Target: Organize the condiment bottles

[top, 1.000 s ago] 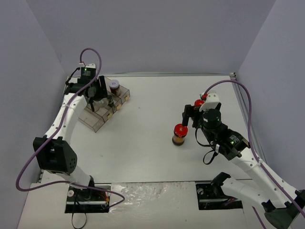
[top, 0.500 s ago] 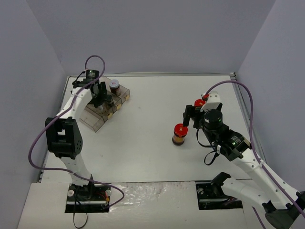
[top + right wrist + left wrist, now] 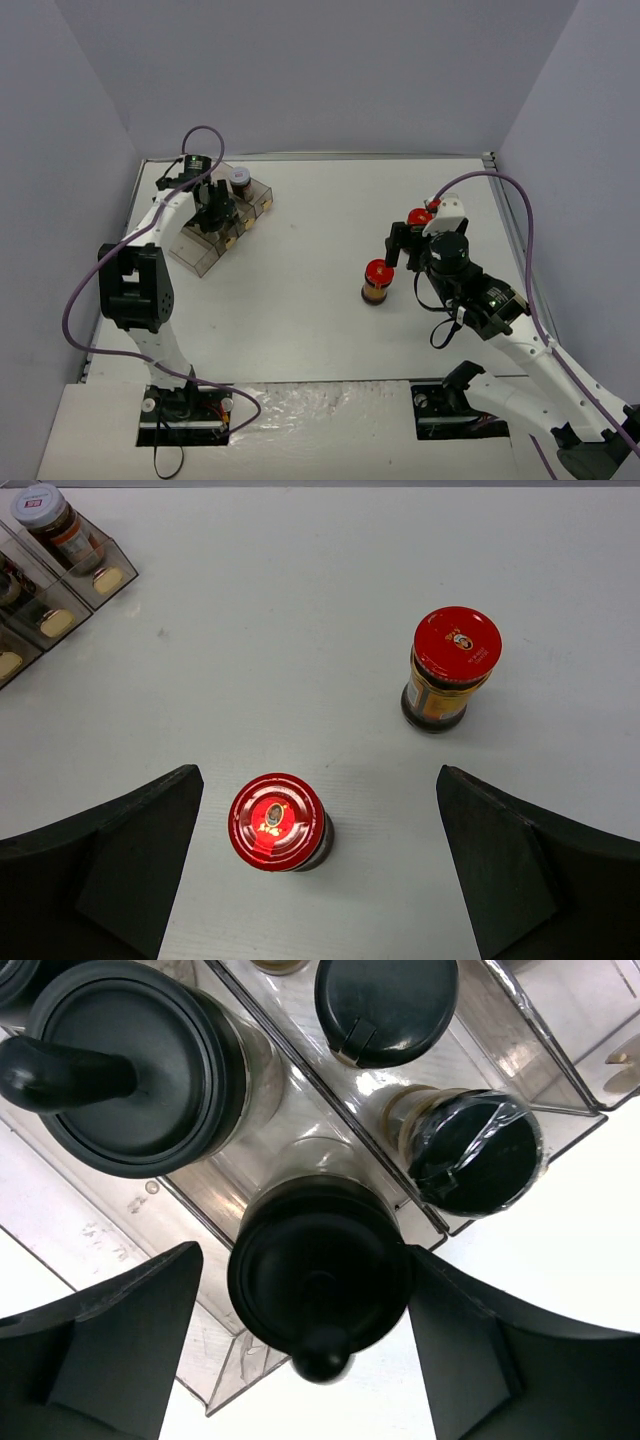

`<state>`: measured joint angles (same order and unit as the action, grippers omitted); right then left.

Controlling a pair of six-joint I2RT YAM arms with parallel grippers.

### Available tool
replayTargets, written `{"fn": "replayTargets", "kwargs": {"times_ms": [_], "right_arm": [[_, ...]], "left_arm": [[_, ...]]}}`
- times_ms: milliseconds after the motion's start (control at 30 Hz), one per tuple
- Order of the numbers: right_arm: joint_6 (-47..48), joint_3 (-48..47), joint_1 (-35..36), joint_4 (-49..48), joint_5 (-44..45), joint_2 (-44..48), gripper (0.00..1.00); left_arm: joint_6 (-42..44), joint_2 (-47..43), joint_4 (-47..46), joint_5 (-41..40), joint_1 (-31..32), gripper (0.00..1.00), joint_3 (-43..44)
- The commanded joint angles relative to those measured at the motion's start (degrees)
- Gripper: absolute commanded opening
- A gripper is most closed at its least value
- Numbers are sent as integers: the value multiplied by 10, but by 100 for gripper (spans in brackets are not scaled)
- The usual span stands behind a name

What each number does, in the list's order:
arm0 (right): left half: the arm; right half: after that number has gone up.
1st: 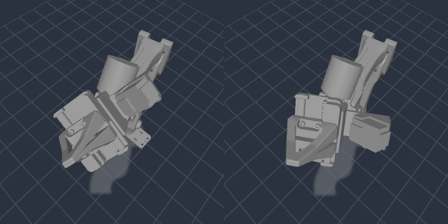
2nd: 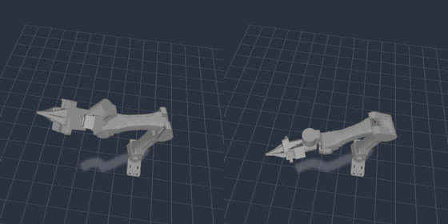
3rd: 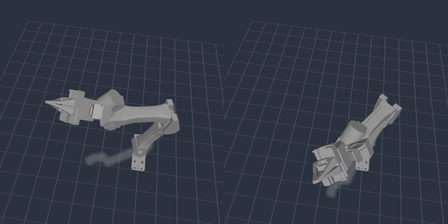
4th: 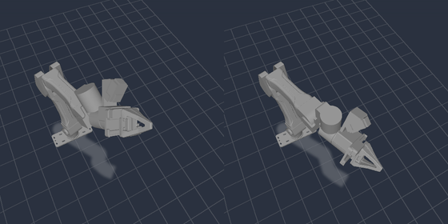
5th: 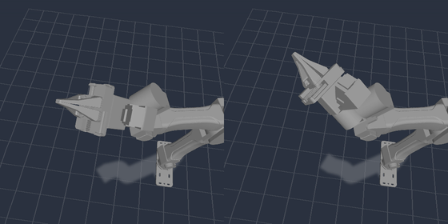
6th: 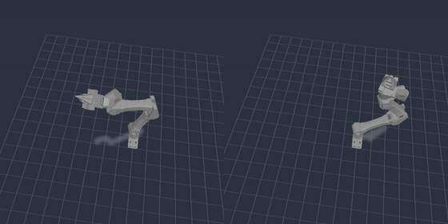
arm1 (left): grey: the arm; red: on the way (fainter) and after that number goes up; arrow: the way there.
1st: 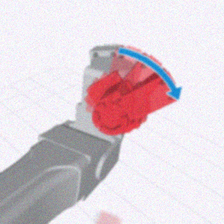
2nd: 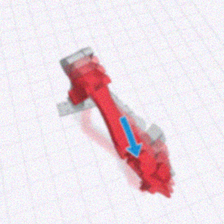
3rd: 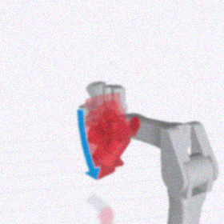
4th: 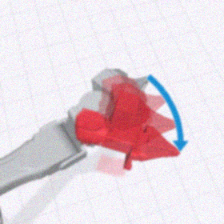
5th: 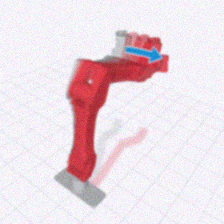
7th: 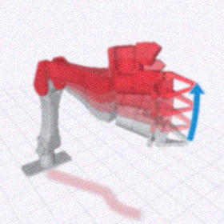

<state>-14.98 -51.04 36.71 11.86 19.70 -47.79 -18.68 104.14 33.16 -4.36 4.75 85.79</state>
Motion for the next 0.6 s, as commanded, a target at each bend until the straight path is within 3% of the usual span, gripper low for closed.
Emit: {"fn": "replayTargets", "kwargs": {"times_ms": [0,200,300,400,567], "right_arm": [[-3,-2,-4,-24,7,-2,100],[-2,-8,-3,-24,8,-2,100],[0,-15,-4,-24,10,1,100],[3,-26,-4,-25,13,7,100],[10,-39,-4,-24,8,13,100]], "left_arm": [[6,-33,-32,-7,-3,81,17],[4,-83,-5,17,8,96,14],[6,-136,17,28,32,97,10],[31,-203,16,54,94,97,-12],[66,-252,-70,107,227,97,-75]]}}
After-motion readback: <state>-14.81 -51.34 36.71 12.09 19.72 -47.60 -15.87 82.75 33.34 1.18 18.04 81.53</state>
